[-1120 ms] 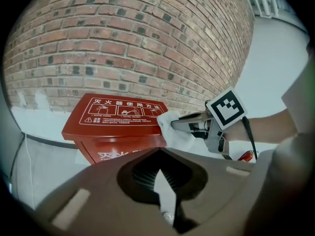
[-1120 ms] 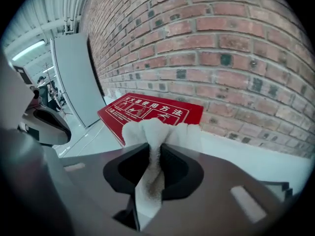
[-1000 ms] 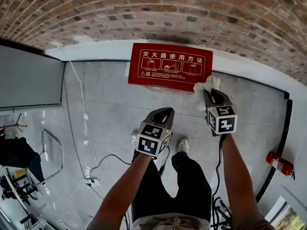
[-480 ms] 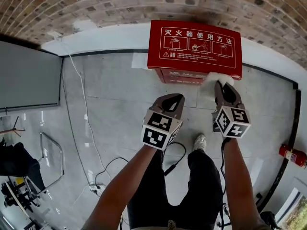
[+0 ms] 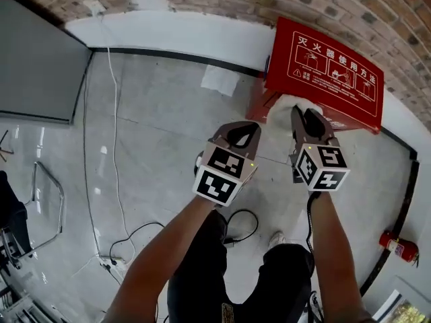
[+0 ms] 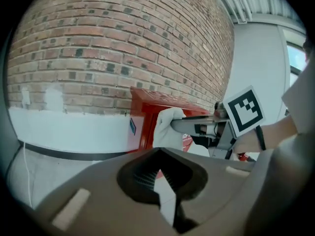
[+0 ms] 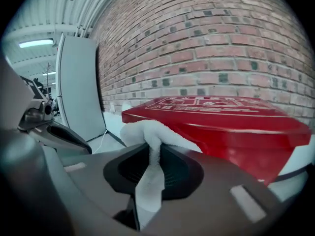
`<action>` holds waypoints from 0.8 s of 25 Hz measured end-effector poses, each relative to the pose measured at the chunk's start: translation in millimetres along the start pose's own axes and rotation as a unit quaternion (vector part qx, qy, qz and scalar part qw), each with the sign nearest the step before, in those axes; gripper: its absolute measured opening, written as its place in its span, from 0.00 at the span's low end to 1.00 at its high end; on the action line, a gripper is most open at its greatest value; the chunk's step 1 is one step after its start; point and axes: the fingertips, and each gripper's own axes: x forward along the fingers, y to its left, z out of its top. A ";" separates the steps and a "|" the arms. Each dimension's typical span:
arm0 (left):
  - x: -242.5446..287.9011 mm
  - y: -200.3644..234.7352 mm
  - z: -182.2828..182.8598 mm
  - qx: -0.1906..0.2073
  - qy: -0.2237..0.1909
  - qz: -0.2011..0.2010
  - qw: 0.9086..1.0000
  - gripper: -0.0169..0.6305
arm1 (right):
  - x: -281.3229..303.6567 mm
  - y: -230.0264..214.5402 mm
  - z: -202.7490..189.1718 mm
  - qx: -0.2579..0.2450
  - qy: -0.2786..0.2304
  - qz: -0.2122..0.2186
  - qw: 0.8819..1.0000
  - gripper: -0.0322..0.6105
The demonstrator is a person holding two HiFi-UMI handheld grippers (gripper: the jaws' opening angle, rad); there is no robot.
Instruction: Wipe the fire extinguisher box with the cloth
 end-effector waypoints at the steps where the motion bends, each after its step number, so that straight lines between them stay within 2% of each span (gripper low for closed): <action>1: -1.4 7.9 -5.0 0.000 -0.004 0.010 1.000 0.03 | 9.9 11.1 -0.8 -0.007 -0.004 0.013 1.000 0.20; 7: 0.5 36.8 -38.5 -0.015 -0.027 0.061 0.998 0.03 | 58.3 64.1 -20.4 -0.048 -0.030 0.092 0.994 0.20; 11: 1.6 47.8 -47.4 0.032 -0.037 0.111 0.993 0.03 | 76.6 73.5 -43.9 -0.073 -0.031 0.123 0.989 0.20; 13: 4.2 47.3 -50.5 0.039 -0.041 0.119 0.991 0.03 | 81.6 71.5 -56.1 -0.077 -0.035 0.122 0.989 0.20; 15: 8.7 40.3 -57.7 0.021 -0.043 0.112 0.993 0.03 | 81.1 62.5 -69.1 -0.073 -0.039 0.112 0.990 0.20; 17: 15.7 30.2 -67.2 0.006 -0.042 0.104 0.994 0.03 | 74.4 45.1 -81.1 -0.069 -0.042 0.097 0.992 0.20; 20: 31.5 14.9 -80.5 0.003 -0.032 0.102 0.994 0.03 | 60.2 10.8 -97.8 -0.065 -0.045 0.077 0.994 0.20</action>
